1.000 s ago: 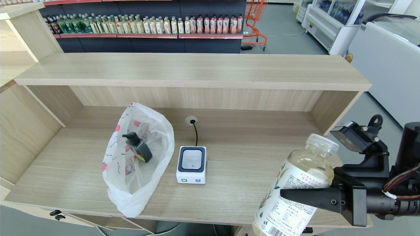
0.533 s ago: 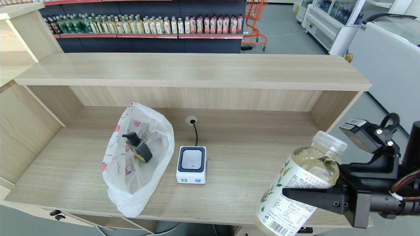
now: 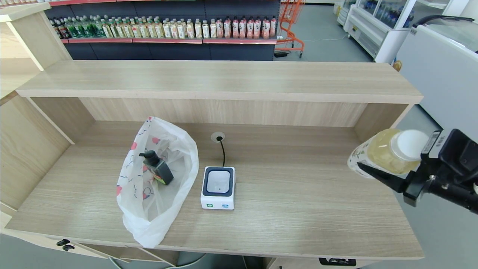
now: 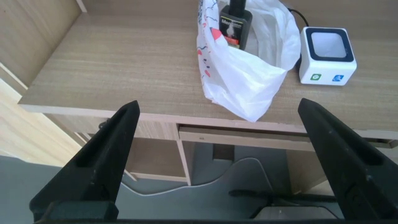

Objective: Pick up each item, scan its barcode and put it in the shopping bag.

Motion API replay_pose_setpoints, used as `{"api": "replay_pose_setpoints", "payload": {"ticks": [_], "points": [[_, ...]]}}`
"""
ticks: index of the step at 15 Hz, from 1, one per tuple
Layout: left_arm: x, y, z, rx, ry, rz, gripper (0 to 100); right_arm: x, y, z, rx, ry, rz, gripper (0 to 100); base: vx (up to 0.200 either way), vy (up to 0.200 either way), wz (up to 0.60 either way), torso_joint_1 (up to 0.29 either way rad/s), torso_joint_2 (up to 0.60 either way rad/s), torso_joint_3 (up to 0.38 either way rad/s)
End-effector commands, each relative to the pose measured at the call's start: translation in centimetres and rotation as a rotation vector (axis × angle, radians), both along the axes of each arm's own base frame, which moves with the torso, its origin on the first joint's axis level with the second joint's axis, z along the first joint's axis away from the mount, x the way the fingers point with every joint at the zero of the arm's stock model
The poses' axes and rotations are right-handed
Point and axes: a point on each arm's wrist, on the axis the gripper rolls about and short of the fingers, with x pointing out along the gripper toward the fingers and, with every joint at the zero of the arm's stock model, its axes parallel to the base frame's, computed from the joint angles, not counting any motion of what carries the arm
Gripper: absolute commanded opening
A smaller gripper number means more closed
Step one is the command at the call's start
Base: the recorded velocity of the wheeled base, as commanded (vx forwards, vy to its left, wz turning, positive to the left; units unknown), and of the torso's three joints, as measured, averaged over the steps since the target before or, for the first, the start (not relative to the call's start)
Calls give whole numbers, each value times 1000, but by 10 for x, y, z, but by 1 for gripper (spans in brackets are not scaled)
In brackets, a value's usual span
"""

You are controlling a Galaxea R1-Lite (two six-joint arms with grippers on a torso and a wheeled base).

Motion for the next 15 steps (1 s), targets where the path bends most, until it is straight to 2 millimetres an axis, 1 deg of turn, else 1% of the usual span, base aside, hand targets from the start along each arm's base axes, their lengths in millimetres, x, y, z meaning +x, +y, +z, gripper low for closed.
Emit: {"api": "replay_pose_setpoints", "payload": {"ticks": [1, 2, 3, 5, 9, 10, 13, 14, 15], "points": [[0, 0, 0, 0, 0, 0, 100, -10, -5, 10, -83, -111, -47, 0, 0, 0, 0, 0, 0, 0], [0, 0, 0, 0, 0, 0, 100, -14, -2, 11, -123, -143, -36, 0, 0, 0, 0, 0, 0, 0], [0, 0, 0, 0, 0, 2, 100, -18, 0, 7, -161, -158, -21, 0, 0, 0, 0, 0, 0, 0], [0, 0, 0, 0, 0, 0, 100, -28, 3, 5, -178, -180, 9, 0, 0, 0, 0, 0, 0, 0], [0, 0, 0, 1, 0, 2, 100, -42, -3, 18, -155, -243, -46, 0, 0, 0, 0, 0, 0, 0], [0, 0, 0, -3, 0, 0, 100, -53, -6, 22, -131, -265, -57, 0, 0, 0, 0, 0, 0, 0], [0, 0, 0, -6, 0, 0, 100, -75, -9, 17, -100, -170, -21, 0, 0, 200, 0, -1, 2, 1], [0, 0, 0, -6, 0, 0, 100, -81, -11, 16, -97, -147, -13, 0, 0, 200, 0, -17, -2, -2], [0, 0, 0, -6, 0, 0, 100, -82, -12, 16, -99, -132, -17, 0, 0, 200, 0, 7, 2, -2]]}}
